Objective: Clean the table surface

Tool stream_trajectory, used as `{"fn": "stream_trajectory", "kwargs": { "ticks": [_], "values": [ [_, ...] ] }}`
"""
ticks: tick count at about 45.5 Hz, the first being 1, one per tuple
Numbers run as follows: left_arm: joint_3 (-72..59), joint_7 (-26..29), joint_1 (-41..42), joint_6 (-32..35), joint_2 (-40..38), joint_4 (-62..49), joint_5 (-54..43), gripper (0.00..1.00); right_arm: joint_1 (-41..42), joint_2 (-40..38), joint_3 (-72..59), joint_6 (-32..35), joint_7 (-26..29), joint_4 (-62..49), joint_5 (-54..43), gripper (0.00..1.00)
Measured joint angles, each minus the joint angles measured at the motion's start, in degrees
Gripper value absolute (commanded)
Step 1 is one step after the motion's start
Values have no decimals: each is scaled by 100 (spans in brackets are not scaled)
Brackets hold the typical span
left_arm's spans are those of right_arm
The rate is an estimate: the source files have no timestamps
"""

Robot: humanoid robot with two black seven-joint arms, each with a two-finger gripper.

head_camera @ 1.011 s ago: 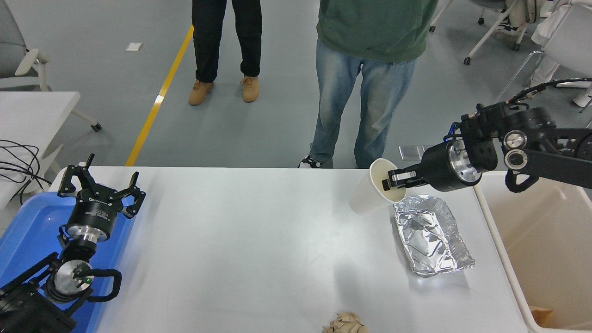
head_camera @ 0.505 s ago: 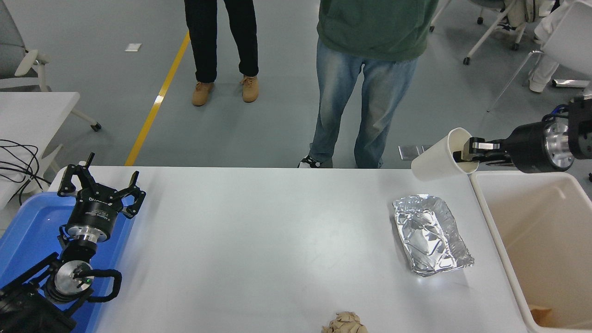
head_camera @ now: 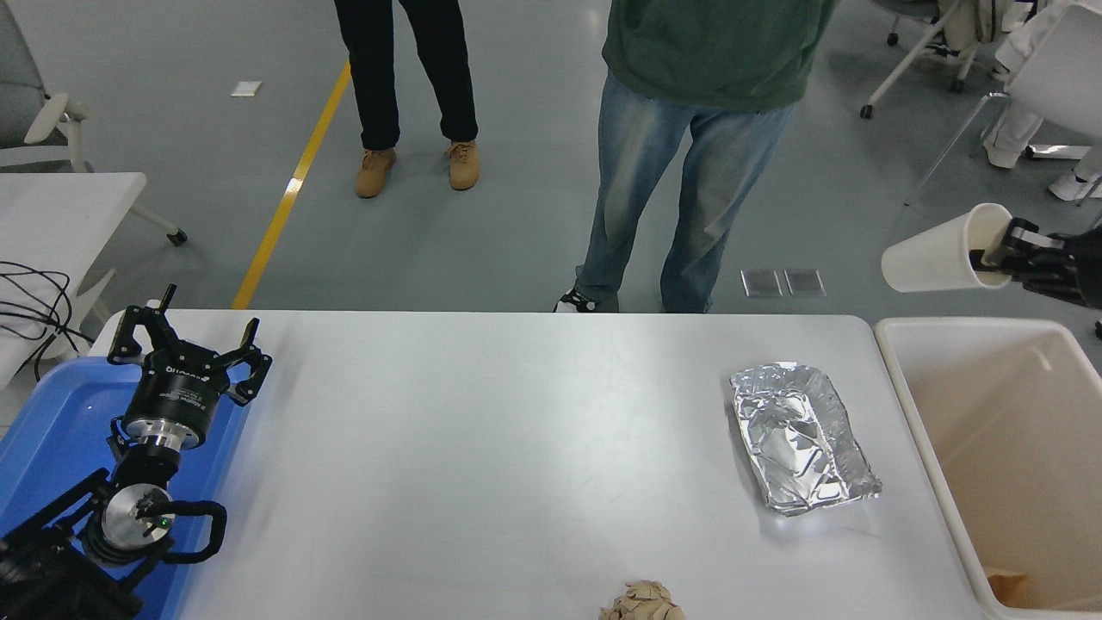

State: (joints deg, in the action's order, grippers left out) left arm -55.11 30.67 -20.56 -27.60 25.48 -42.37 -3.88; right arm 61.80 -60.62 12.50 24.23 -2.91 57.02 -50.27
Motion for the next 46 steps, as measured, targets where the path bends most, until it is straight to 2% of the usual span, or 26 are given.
{"fn": "stream_trajectory", "kwargs": {
  "ticks": [10, 18, 34, 46],
  "values": [
    [0, 0, 0, 0, 0, 1, 0, 99, -655, 263, 71, -478, -174, -712, 76, 0],
    [0, 1, 0, 0, 0, 1, -2, 99, -1316, 594, 92, -931, -295, -1474, 569, 0],
    [0, 1, 0, 0, -1, 1, -1, 99, -1868, 1406, 73, -1162, -686, -3226, 1701, 0],
    [0, 1, 0, 0, 0, 0, 0, 99, -2053, 1960, 60, -1203, -822, -4096, 2409, 0]
  ]
}}
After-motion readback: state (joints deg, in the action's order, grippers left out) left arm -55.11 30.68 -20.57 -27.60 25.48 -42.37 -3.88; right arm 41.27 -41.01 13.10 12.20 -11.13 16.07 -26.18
